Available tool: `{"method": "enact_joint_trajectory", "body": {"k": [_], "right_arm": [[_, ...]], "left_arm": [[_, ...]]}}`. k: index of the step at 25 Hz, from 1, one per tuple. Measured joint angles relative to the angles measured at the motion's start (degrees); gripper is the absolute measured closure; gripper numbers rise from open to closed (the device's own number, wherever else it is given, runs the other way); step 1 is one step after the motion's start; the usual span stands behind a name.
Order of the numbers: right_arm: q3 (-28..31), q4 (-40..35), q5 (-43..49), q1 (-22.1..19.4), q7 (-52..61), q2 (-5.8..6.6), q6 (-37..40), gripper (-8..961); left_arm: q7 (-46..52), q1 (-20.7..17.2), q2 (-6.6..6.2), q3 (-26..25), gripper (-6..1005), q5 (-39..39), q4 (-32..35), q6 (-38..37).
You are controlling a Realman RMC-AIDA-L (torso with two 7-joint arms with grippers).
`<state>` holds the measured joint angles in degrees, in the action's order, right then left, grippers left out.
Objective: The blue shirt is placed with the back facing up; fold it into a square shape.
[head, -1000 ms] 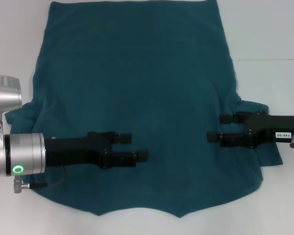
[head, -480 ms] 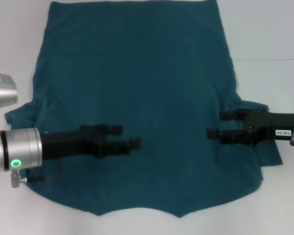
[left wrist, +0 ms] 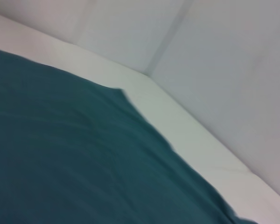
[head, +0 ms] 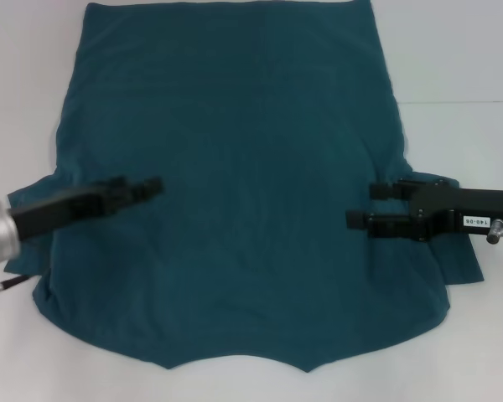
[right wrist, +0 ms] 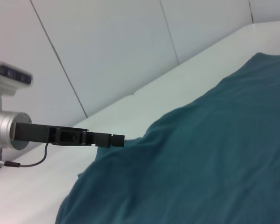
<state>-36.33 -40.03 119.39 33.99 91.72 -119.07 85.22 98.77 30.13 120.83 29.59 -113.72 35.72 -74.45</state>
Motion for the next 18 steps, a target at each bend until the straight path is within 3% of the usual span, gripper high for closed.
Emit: {"method": "enact_joint_trajectory", "body": {"k": [7, 18], "right_arm": [[0.0, 0.6, -1.7, -0.2, 0.0, -0.23, -0.1, 62], [0.0, 1.0, -2.0, 0.0, 0.0, -0.37, -0.8, 62]], "left_arm": [[1.4, -2.0, -0.22, -5.3, 78, 0.0, 0.3, 4.7], [1.5, -3.8, 0.09, -7.6, 79, -0.1, 1.0, 11.8]]}}
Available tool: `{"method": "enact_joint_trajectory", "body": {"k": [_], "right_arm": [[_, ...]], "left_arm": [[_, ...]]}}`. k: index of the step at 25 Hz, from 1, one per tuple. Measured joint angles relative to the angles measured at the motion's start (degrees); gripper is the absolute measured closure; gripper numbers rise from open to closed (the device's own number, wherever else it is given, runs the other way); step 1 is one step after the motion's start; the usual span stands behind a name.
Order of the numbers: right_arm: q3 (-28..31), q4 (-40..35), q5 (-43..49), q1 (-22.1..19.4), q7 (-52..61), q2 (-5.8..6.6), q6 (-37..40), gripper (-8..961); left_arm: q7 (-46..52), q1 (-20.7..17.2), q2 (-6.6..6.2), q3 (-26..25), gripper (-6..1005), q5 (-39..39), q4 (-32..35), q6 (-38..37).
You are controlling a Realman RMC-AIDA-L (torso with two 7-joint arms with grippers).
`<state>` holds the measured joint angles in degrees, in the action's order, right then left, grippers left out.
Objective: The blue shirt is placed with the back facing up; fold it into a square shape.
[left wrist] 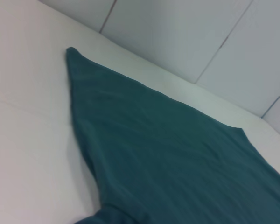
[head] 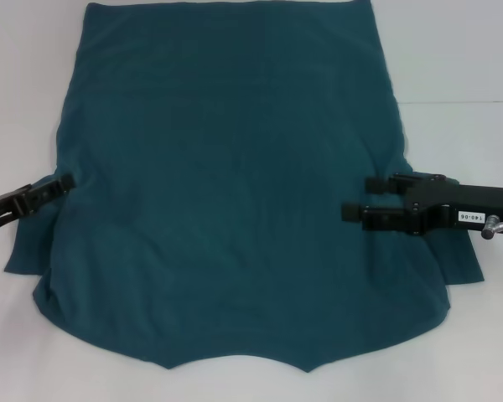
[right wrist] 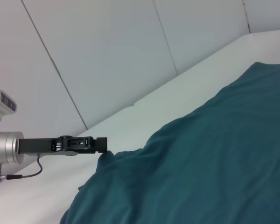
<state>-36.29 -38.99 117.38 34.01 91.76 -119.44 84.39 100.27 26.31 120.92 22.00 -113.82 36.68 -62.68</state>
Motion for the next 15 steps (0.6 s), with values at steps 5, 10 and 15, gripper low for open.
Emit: {"method": "enact_joint_trajectory", "body": {"k": [5, 10, 15], "right_arm": [[0.0, 0.2, -0.1, 0.0, 0.0, 0.00, -0.1, 63], [0.0, 0.3, -0.2, -0.2, 0.0, 0.00, -0.1, 63], [0.0, 0.3, -0.2, -0.2, 0.0, 0.00, -0.1, 64]], "left_arm": [[0.0, -0.4, 0.02, -0.6, 79, -0.3, 0.1, 1.4], [-0.1, -1.1, 0.14, -0.7, 80, -0.4, 0.2, 2.9], [-0.3, -1.6, 0.42, -0.7, 80, -0.4, 0.1, 3.4]]}}
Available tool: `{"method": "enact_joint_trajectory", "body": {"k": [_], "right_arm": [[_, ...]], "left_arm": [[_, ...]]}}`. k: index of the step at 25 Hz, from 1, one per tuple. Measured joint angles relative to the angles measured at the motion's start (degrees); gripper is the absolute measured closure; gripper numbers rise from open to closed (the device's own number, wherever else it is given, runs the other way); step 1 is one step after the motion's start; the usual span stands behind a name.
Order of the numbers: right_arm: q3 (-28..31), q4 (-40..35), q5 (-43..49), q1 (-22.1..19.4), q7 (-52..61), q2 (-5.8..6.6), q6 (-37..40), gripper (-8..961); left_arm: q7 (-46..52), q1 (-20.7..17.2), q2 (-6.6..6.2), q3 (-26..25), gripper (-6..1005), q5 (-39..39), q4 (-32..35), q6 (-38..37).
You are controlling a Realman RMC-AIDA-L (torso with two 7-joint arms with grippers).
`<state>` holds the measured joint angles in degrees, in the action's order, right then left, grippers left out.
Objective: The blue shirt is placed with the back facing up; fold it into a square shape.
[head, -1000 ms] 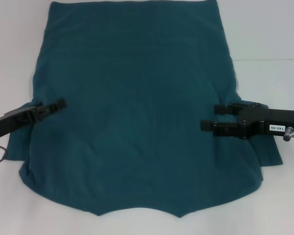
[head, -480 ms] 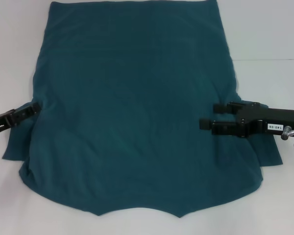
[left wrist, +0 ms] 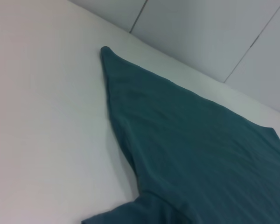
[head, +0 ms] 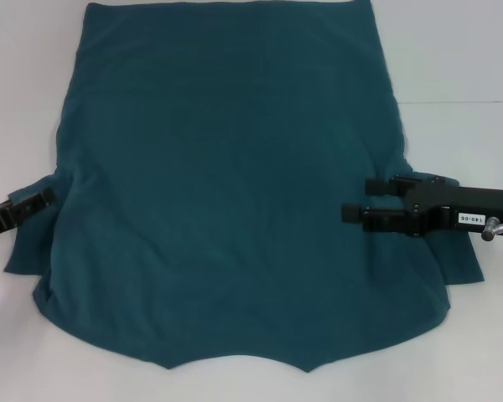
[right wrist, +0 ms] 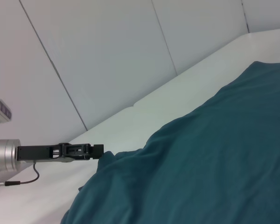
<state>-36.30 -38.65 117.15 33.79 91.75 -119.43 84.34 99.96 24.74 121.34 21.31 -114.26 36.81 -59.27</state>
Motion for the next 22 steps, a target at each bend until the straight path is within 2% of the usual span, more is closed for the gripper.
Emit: {"method": "enact_joint_trajectory", "body": {"k": [11, 17, 22], "right_arm": [[0.0, 0.1, -0.1, 0.0, 0.0, 0.00, 0.0, 64], [0.0, 0.2, -0.1, -0.1, 0.0, 0.00, 0.0, 65], [0.0, 0.2, -0.1, -0.2, 0.0, 0.00, 0.0, 65]], "left_arm": [[-0.2, -0.4, 0.29, 1.0, 79, -0.2, -0.6, 1.4], [-0.2, 0.1, 0.30, 1.5, 141, -0.9, -0.8, 2.6], [1.3, 0.6, 0.40, 1.3, 225, -1.1, -1.5, 7.1]]}}
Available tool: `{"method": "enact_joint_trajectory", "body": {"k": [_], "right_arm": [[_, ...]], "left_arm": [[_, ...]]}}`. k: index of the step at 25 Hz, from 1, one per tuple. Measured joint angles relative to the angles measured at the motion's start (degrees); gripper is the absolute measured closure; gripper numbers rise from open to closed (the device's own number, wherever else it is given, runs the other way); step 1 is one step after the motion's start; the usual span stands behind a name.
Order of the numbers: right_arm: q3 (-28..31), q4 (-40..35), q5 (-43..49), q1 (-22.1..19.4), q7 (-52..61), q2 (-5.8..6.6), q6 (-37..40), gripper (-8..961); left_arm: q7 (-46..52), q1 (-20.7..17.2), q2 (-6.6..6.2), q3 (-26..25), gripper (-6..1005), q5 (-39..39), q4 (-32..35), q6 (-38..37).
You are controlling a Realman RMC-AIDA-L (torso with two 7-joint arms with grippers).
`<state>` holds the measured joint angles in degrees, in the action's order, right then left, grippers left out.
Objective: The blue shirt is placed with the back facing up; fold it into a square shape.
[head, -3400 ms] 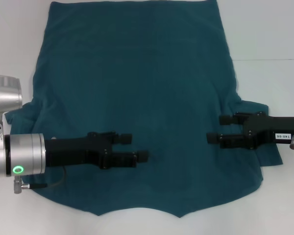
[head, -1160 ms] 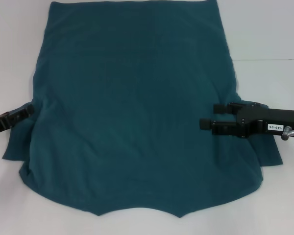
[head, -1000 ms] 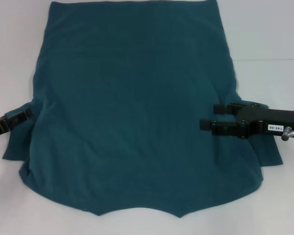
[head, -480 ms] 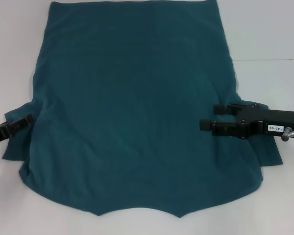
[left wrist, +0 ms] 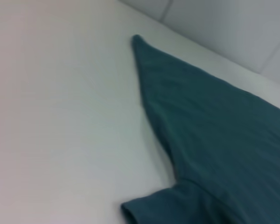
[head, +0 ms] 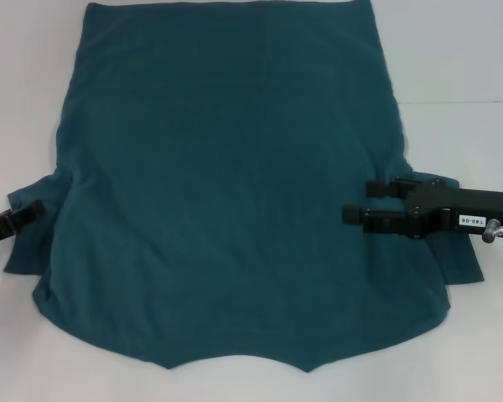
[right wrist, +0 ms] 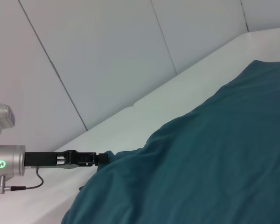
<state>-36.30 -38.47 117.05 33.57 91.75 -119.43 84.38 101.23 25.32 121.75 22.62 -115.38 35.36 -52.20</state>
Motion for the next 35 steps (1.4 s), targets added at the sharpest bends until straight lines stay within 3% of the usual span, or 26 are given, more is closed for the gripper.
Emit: {"method": "enact_joint_trajectory", "body": {"k": [5, 10, 13, 19, 27, 35], "right_arm": [[0.0, 0.0, -0.3, -0.1, -0.1, 0.00, 0.0, 66], [0.0, 0.0, -0.8, -0.1, -0.4, 0.00, 0.0, 66], [0.0, 0.0, -0.8, -0.2, -0.4, 0.00, 0.0, 66], [0.0, 0.5, -0.8, -0.3, -0.7, 0.00, -0.4, 67], [0.1, 1.3, -1.0, -0.2, -0.5, 0.00, -0.8, 67], [0.1, 2.9, -1.8, -0.1, -0.5, -0.07, -1.2, 67]], "left_arm": [[0.6, 0.2, 0.10, 0.1, 310, 0.0, -0.1, 0.4], [0.6, 0.3, 0.10, 0.1, 528, -0.1, -0.1, 0.1], [0.6, 0.3, 0.09, 0.1, 771, -0.1, -0.1, 0.0], [0.5, 0.3, 0.07, 0.1, 990, -0.2, -0.1, -0.1], [0.5, 0.3, -0.14, -0.1, 999, -0.2, 0.9, 0.4], [0.5, -0.1, -1.35, -0.5, 998, -0.4, 3.5, 2.9]]}}
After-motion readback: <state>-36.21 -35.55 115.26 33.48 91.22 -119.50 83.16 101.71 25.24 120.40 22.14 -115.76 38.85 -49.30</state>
